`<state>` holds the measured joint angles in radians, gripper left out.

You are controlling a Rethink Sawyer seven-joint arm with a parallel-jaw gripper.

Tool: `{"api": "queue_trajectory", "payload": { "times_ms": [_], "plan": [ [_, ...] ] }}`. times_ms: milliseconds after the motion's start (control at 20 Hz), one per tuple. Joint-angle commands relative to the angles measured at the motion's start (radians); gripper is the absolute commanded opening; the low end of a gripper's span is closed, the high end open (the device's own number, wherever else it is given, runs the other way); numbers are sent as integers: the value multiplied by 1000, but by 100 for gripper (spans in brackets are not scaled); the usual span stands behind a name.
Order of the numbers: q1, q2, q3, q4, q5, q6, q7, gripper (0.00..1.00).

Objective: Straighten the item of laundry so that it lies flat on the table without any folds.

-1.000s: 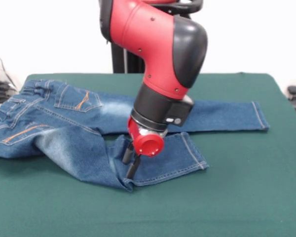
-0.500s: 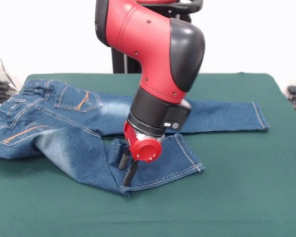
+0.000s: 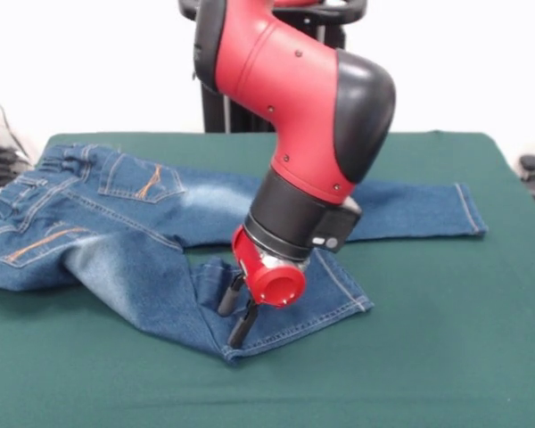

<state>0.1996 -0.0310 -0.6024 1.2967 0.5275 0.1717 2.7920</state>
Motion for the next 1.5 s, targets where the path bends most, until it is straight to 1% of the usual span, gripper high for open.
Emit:
{"api": "queue_trajectory", "payload": {
  "times_ms": [50,300,600,900,1250,1500],
  "plan": [
    [79,156,48,-194,155,134,269,100],
    [98,210,-3,-251,221,168,302,100],
    [111,238,-38,-287,274,207,328,100],
    [114,241,-47,-291,311,221,324,100],
    [120,212,-40,-255,316,234,291,100],
    [122,207,-49,-257,332,246,307,100]
  ]
}}
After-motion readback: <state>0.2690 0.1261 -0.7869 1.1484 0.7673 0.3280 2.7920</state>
